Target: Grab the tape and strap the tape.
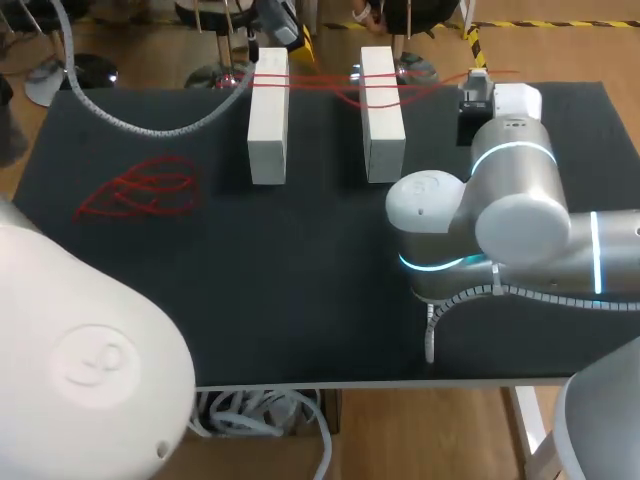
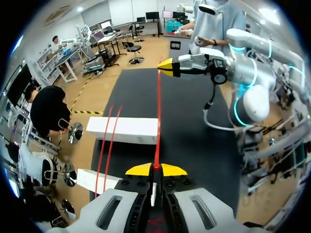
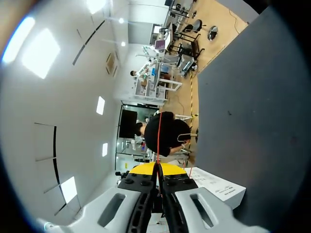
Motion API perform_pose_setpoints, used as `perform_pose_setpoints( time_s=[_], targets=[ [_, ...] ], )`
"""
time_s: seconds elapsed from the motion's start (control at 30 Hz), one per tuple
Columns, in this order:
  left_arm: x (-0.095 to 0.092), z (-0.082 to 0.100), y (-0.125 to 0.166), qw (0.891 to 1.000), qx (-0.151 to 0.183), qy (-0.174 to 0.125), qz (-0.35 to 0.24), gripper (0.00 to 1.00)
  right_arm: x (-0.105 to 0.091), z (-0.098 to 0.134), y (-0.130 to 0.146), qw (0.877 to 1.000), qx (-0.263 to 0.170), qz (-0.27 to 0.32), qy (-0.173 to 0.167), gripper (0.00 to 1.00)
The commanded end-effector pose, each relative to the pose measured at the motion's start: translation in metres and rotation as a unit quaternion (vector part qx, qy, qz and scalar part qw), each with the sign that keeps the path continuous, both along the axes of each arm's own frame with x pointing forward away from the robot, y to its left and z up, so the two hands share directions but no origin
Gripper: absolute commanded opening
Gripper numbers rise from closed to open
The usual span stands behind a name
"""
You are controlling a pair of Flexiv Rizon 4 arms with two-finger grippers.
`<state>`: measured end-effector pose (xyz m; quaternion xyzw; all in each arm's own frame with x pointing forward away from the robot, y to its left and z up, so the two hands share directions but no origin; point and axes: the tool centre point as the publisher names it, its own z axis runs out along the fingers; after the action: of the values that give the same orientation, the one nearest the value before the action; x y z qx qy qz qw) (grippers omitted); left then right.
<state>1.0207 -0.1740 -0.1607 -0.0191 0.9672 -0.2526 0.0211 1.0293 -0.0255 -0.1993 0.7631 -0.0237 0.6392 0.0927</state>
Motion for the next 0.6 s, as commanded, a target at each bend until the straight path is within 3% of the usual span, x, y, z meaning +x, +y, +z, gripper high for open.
perform_pose_setpoints(
  time_s=[0.03, 0.6],
  targets=[
    [0.0116, 0.0004, -0.0057, 1.0, 0.015, 0.014, -0.018, 0.0, -0.0001, 0.0025, -0.0012, 1.0, 0.0, 0.001, 0.003, 0.0],
    [0.0123, 0.0031, -0.0068, 1.0, 0.018, 0.014, -0.02, 0.0, -0.0001, 0.0025, -0.0012, 1.0, 0.0, 0.001, 0.003, 0.0]
  ],
)
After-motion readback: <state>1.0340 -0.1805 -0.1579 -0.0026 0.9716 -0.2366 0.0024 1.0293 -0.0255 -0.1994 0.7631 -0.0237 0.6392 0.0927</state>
